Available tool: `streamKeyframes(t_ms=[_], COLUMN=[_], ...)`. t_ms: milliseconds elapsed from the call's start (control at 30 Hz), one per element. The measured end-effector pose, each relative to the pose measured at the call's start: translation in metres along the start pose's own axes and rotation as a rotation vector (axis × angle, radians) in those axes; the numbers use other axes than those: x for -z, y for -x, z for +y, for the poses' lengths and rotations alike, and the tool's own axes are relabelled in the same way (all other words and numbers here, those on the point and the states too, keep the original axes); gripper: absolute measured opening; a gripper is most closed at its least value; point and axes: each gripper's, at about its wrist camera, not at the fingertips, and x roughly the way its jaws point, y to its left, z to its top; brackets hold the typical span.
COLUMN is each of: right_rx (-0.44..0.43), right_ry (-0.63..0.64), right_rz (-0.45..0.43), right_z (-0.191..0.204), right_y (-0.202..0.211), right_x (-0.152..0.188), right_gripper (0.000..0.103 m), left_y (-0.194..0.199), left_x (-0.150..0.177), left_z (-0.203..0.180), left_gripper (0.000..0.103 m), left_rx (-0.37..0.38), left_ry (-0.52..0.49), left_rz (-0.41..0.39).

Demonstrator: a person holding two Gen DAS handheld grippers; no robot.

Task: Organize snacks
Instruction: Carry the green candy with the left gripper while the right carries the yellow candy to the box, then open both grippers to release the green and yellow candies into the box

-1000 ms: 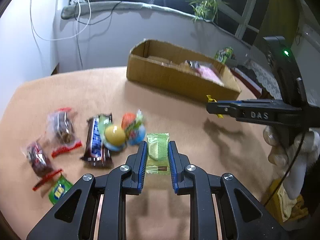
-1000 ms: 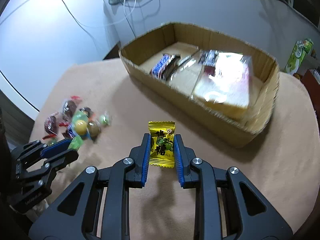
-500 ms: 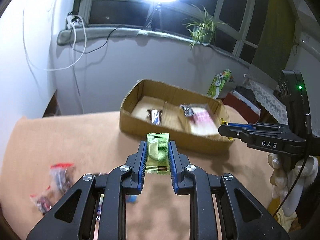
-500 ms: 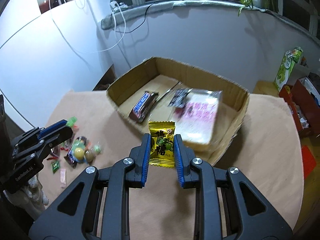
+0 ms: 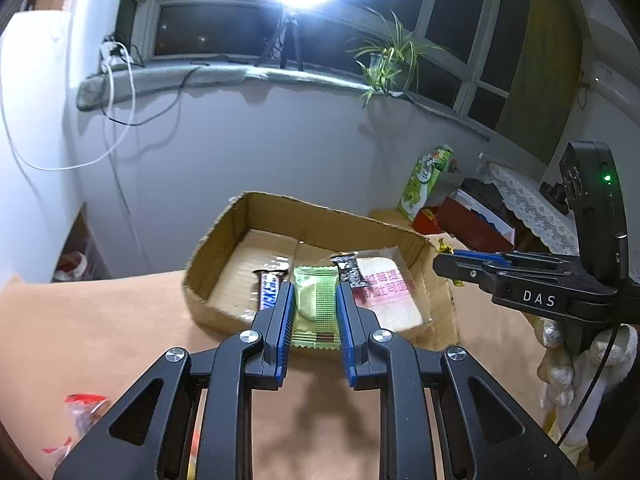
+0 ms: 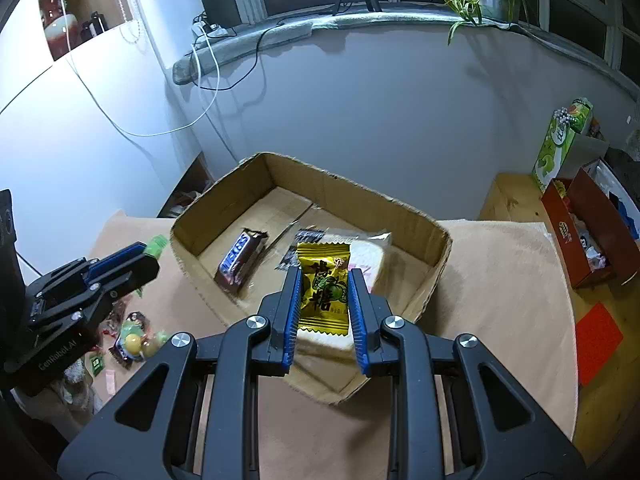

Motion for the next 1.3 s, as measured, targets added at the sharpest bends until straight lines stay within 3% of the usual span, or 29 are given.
streamKeyframes(t_ms=[600, 900, 967, 1000, 1033, 1100, 1133, 1300], right_rx=[0.05, 0.061, 0.066, 0.068, 0.071, 0.075, 0.074, 0.077], right_ry=[-0.049, -0.039, -0.04, -0.04, -0.038, -0.034, -0.035, -0.032], right_rz=[0.061, 0.07, 0.071, 0.064, 0.053, 0.038, 0.037, 0.032], right_z=[-0.038, -0.038, -0.038, -0.038, -0.037, -0.036, -0.036, -0.034], right_y=[-0.047, -0.054, -0.054, -0.052, -0.05, -0.047, -0.046, -0.042], right_x=[-0.012, -0.014, -0.014, -0.014, -0.014, -0.014, -0.014, -0.014], right_gripper=[0.024, 0.024, 0.039, 0.058, 0.068, 0.069, 0.069, 0.069], left_y=[-0.054, -0.069, -0.07, -0.071, -0.071, -0.07, -0.069, -0.065], left_x=[-0.016, -0.014, -0.015, -0.015, -0.015, -0.015, -0.015, -0.015], left_z=[-0.001, 0.001, 0.001, 0.002, 0.002, 0.002, 0.002, 0.0], left_gripper=[0.019, 0.02, 0.021, 0.022, 0.022, 0.033, 0.049, 0.051], left_rx=[-0.019, -0.022, -0.016, -0.015, -0.014, -0.02, -0.026, -0.027], left_ry=[0.026, 0.033, 0.041, 0.044, 0.047, 0.047, 0.052, 0.045], left_rz=[0.066, 0.091, 0.095, 0.101, 0.1, 0.097, 0.101, 0.089])
